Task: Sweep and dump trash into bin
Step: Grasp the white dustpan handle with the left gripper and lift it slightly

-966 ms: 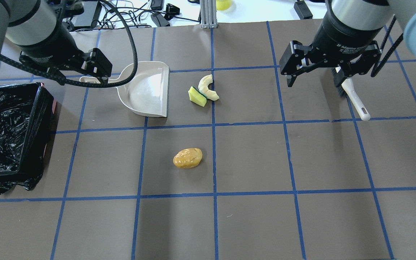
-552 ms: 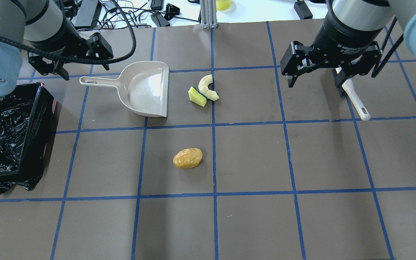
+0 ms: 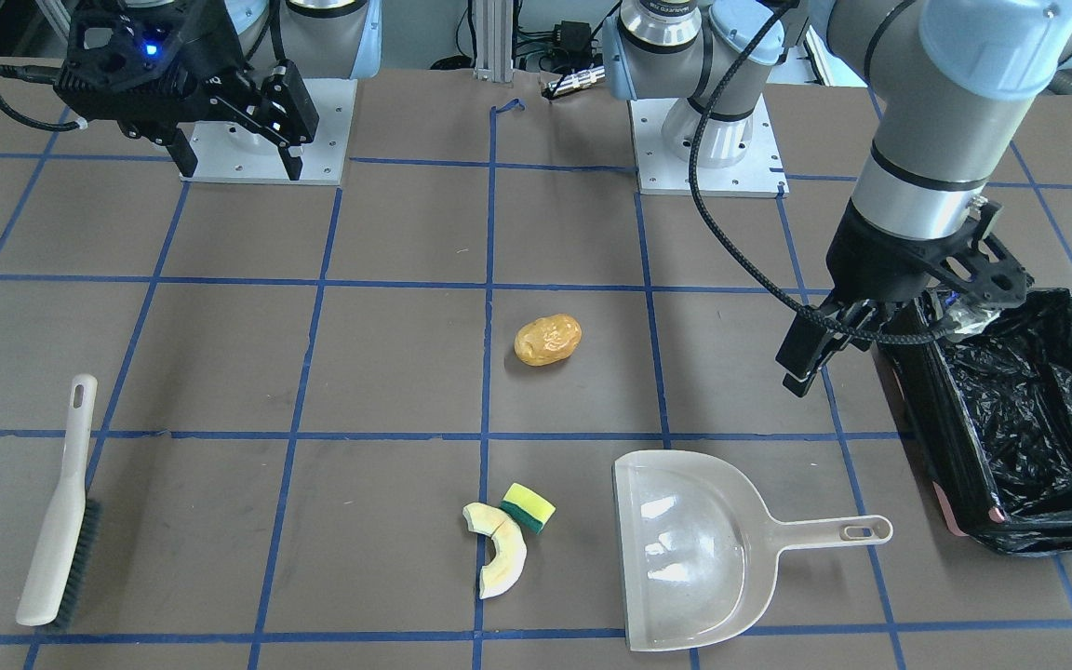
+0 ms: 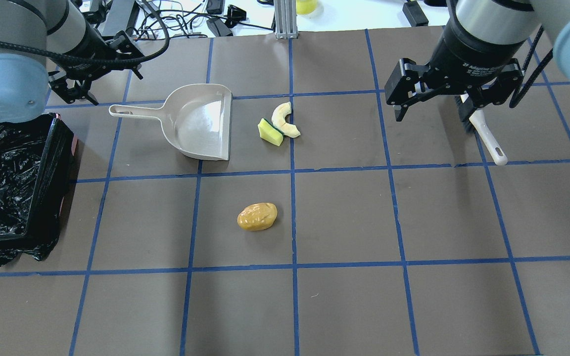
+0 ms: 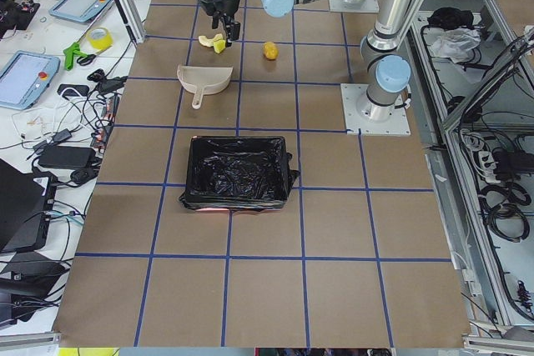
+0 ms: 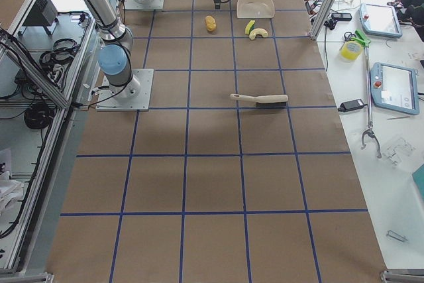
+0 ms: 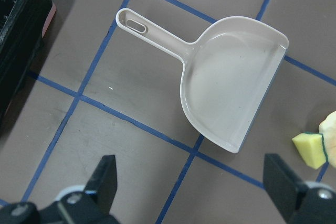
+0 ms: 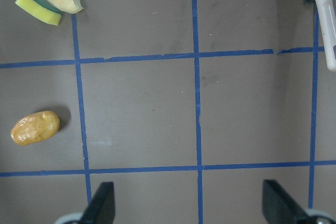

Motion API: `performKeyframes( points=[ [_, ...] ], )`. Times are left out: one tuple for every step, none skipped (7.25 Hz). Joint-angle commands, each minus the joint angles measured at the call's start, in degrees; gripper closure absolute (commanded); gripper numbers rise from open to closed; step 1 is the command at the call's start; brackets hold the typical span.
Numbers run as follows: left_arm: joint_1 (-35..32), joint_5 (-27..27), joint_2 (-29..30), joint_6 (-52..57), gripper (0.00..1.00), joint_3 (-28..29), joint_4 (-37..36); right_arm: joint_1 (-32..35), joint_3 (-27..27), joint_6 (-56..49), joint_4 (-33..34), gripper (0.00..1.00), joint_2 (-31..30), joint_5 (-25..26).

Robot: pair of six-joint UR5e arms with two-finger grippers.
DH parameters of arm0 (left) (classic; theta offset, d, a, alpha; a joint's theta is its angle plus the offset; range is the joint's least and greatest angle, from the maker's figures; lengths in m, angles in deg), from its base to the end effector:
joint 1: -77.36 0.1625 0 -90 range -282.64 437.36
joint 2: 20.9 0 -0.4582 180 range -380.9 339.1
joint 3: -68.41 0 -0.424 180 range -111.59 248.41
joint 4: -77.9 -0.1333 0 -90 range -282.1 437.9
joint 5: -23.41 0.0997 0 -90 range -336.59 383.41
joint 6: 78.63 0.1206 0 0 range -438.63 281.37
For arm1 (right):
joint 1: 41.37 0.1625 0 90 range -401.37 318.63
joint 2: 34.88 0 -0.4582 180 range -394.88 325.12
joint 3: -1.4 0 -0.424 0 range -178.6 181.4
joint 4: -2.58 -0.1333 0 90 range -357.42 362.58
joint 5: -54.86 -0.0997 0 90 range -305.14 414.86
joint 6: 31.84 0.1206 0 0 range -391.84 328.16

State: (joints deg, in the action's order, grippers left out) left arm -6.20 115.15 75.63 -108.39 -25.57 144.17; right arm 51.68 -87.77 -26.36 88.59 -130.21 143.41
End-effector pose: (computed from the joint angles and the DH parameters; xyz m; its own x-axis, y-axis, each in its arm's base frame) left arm -0.0622 -0.6044 0.4458 -0.8074 -0.5835 0.0879 -0.5874 0.7807 -0.2132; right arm 0.1619 -0.4752 0.5475 -0.9987 0.0414 -0.0288 0.0424 0.9985 -0.0353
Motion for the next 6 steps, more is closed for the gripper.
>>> performKeyframes(
  points=[
    [3.2,-0.4,3.3,-8.1,0.0,-0.1,-0.8,-0.1,-0.2,0.1,0.2,0.0,0.3,0.7],
    [3.4,-0.3,5.1,-10.5,0.0,0.9,-1.2,-0.3,-0.4,0.5,0.2,0.0,0.5,1.1],
    [3.6,0.1,6.7,-14.8,0.01,0.9,-4.6,-0.3,-0.6,0.5,0.2,0.0,2.2,1.0],
    [3.6,0.1,8.7,-22.0,0.06,1.0,-6.7,-0.3,-0.2,0.9,-0.1,0.0,4.0,-0.1],
    [3.6,0.1,10.9,-26.4,0.05,1.5,-9.3,-0.3,-1.0,1.2,0.7,0.0,6.5,0.1],
    [3.6,0.1,12.6,-29.1,0.05,1.6,-12.0,-0.9,-1.0,-0.3,1.4,0.0,10.0,1.4]
  ],
)
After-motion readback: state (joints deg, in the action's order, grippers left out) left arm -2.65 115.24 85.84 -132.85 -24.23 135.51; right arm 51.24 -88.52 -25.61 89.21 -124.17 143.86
